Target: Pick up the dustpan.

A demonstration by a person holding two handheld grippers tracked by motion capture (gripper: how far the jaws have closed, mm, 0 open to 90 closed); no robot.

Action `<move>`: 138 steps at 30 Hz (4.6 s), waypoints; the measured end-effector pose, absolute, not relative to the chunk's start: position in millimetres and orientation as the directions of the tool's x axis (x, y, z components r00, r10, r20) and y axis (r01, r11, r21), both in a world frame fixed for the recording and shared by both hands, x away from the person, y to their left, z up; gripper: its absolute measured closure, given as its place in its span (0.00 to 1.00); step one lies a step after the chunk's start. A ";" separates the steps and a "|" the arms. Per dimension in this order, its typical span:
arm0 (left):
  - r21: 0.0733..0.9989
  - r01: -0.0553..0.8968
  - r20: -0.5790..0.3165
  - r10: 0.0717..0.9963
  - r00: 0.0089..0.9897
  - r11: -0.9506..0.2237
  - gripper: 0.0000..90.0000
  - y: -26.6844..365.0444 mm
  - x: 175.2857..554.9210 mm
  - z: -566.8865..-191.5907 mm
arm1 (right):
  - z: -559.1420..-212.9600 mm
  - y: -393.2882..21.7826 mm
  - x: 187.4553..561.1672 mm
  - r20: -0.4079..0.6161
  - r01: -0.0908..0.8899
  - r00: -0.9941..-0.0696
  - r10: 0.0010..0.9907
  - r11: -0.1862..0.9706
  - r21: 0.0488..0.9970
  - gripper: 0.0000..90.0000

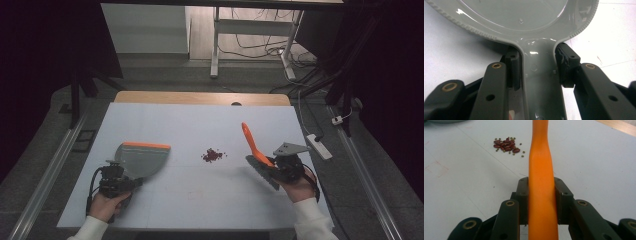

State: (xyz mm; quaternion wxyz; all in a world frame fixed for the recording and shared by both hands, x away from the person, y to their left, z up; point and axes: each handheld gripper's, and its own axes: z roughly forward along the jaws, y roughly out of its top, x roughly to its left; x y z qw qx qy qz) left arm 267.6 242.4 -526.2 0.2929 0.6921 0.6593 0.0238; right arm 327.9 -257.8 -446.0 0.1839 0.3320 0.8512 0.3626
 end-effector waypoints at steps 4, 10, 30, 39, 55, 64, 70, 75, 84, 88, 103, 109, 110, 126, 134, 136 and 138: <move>0.440 0.897 -0.352 0.927 0.127 0.044 0.68 244.0 267.3 -525.9 | -446.1 -257.4 327.8 -0.071 0.432 -0.712 0.698 0.516 0.739 0.78; 0.446 0.893 -0.361 0.924 0.127 0.051 0.68 246.3 267.2 -525.2 | -446.4 -257.4 328.2 -0.072 0.432 -0.713 0.698 0.517 0.739 0.78; 0.498 0.866 -0.374 0.913 0.160 0.052 0.68 258.8 267.2 -521.5 | -447.0 -256.3 327.7 -0.079 0.430 -0.712 0.698 0.523 0.736 0.78; 0.548 0.836 -0.397 0.890 0.226 0.031 0.68 260.8 271.3 -519.8 | -446.5 -259.6 327.6 -0.073 0.434 -0.701 0.709 0.506 0.746 0.78; 0.639 0.768 -0.401 0.833 0.381 -0.043 0.68 262.6 273.9 -512.7 | -445.1 -256.3 322.8 -0.076 0.456 -0.670 0.739 0.490 0.743 0.78; 0.675 0.730 -0.365 0.811 0.457 -0.107 0.68 254.0 277.3 -510.5 | -444.0 -254.0 321.5 -0.091 0.439 -0.676 0.731 0.499 0.747 0.78; 0.692 0.707 -0.334 0.803 0.494 -0.147 0.68 245.7 279.4 -506.5 | -443.2 -253.3 317.6 -0.098 0.430 -0.680 0.726 0.504 0.749 0.78; 0.707 0.685 -0.306 0.798 0.519 -0.174 0.68 241.5 276.0 -501.8 | -443.2 -254.0 315.4 -0.097 0.429 -0.683 0.724 0.505 0.749 0.78; 0.714 0.667 -0.300 0.767 0.567 -0.214 0.68 237.0 279.2 -501.0 | -440.7 -250.0 319.8 -0.091 0.421 -0.691 0.717 0.501 0.756 0.78; 0.713 0.662 -0.298 0.756 0.582 -0.229 0.68 235.8 281.9 -502.5 | -442.0 -246.9 322.1 -0.090 0.418 -0.698 0.711 0.505 0.755 0.78; 0.711 0.639 -0.295 0.699 0.651 -0.295 0.68 216.5 318.4 -498.2 | -437.6 -237.4 332.8 -0.085 0.404 -0.705 0.704 0.498 0.767 0.78; 0.690 0.614 -0.257 0.663 0.703 -0.383 0.68 210.9 310.8 -497.3 | -438.6 -231.0 346.5 -0.077 0.410 -0.706 0.704 0.495 0.766 0.78; 0.687 0.612 -0.257 0.657 0.709 -0.392 0.68 211.1 308.8 -496.3 | -438.6 -231.0 346.5 -0.077 0.410 -0.706 0.704 0.495 0.766 0.78; 0.629 0.555 -0.248 0.537 0.807 -0.544 0.68 203.2 292.7 -492.3 | -442.1 -206.6 368.8 -0.074 0.414 -0.710 0.701 0.500 0.761 0.78; 0.600 0.557 -0.264 0.515 0.815 -0.574 0.68 199.4 293.3 -493.7 | -447.6 -199.0 382.2 -0.064 0.421 -0.714 0.697 0.501 0.756 0.78; 0.596 0.561 -0.270 0.514 0.814 -0.575 0.68 198.6 294.2 -494.9 | -448.1 -198.5 383.4 -0.063 0.422 -0.715 0.696 0.501 0.756 0.78; 0.588 0.568 -0.283 0.512 0.811 -0.576 0.68 198.7 294.8 -495.4 | -448.9 -197.3 386.3 -0.062 0.421 -0.716 0.695 0.500 0.757 0.78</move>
